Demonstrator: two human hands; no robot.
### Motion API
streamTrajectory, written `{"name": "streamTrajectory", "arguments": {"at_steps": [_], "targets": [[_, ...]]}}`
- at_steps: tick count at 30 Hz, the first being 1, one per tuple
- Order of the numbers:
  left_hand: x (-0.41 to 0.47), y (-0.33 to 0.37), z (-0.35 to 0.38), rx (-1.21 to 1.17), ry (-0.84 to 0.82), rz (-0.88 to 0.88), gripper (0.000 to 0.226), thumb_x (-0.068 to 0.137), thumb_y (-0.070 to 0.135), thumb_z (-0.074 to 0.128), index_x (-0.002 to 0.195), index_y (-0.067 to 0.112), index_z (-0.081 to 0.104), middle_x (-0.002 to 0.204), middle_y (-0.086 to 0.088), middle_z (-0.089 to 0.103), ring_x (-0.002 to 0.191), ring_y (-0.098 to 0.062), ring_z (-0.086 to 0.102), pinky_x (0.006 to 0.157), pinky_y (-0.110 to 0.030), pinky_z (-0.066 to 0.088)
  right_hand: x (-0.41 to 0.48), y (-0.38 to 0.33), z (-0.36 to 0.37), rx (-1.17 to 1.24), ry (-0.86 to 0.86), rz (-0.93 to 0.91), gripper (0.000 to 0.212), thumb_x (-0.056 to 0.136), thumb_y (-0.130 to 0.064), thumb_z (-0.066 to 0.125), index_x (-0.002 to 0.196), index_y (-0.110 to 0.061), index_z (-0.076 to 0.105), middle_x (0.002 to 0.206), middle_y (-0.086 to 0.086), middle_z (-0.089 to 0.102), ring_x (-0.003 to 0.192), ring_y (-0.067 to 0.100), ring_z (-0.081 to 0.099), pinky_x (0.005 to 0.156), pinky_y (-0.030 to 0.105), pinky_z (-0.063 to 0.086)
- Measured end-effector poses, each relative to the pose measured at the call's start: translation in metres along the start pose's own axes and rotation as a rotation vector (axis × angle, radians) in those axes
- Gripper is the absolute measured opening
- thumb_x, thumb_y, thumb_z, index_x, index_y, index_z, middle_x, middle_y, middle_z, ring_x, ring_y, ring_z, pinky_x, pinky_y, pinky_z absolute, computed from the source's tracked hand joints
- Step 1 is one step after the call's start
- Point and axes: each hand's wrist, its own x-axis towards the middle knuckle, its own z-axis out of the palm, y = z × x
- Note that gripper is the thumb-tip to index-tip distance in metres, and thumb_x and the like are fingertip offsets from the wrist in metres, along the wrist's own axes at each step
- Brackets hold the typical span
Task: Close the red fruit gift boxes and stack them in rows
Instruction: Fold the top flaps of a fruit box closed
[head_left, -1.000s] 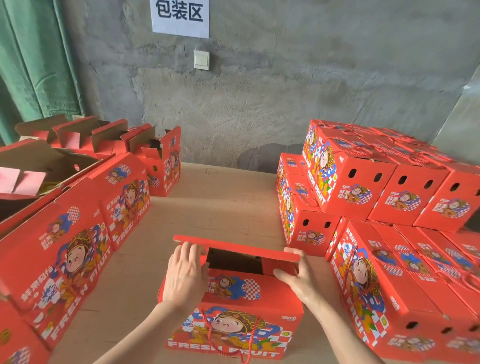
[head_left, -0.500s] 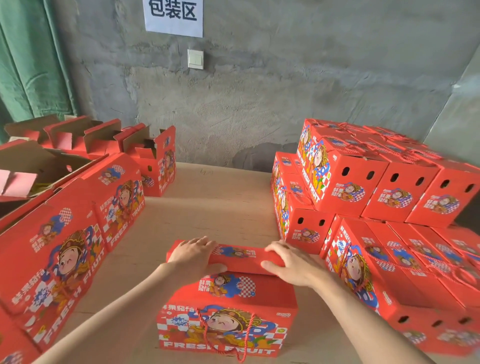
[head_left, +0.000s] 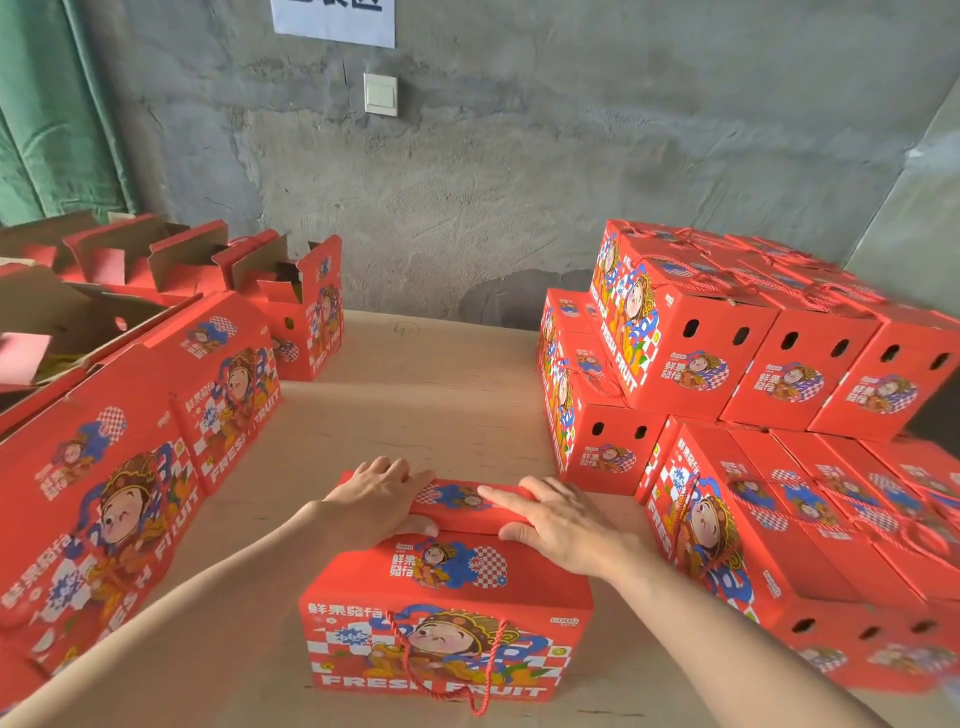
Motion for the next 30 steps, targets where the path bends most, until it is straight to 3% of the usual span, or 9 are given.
{"name": "streamTrajectory", "arguments": {"at_steps": [6,11,18,25,30], "targets": [[-0.003,-0.004,-0.001,-0.034,-0.031,0.027,0.1,0.064,0.082,0.004,0.149,0.03,0.012,0.135,-0.002,0.038,0.125,-0.022,0.035,0.106,-0.035,0.03,0.0,0.0,-0.004,-0.026,-0.022,-0.041,0.052,0.087,-0.066,0.016,0.131,-0.064,-0.013,0.138,0.009,0.033,0.125,0.027,0.033,0.107,0.041,0.026],[-0.007,-0.023,-0.001,-0.068,-0.082,0.071,0.085,0.068,0.084,0.004,0.145,0.05,0.003,0.143,0.01,0.03,0.127,-0.018,0.031,0.11,-0.039,0.021,-0.002,0.002,-0.01,-0.029,-0.055,-0.086,0.047,0.092,-0.063,0.014,0.122,-0.073,-0.021,0.14,0.008,0.028,0.126,0.028,0.032,0.107,0.045,0.027],[-0.008,-0.025,0.0,-0.052,-0.087,0.102,0.081,0.07,0.08,0.005,0.145,0.05,0.002,0.147,0.007,0.026,0.127,-0.02,0.034,0.11,-0.036,0.024,-0.004,0.003,-0.008,-0.018,-0.037,-0.119,0.046,0.093,-0.06,0.016,0.122,-0.075,-0.017,0.14,0.009,0.028,0.13,0.026,0.028,0.11,0.046,0.026],[-0.014,-0.04,0.002,-0.082,-0.142,0.162,0.07,0.073,0.079,0.003,0.138,0.058,-0.008,0.157,0.008,0.01,0.137,-0.017,0.021,0.116,-0.036,0.016,-0.001,0.007,-0.009,-0.045,-0.073,-0.16,0.053,0.076,-0.074,-0.005,0.128,-0.072,-0.012,0.142,0.008,0.025,0.13,0.027,0.029,0.109,0.05,0.028],[-0.014,-0.036,0.0,-0.044,-0.161,0.16,0.071,0.074,0.075,0.001,0.141,0.054,-0.008,0.158,0.008,0.008,0.136,-0.018,0.022,0.115,-0.035,0.015,0.0,0.009,-0.01,-0.065,-0.094,-0.177,0.045,0.091,-0.062,0.01,0.13,-0.071,-0.011,0.141,0.009,0.025,0.132,0.026,0.026,0.111,0.047,0.023]]}}
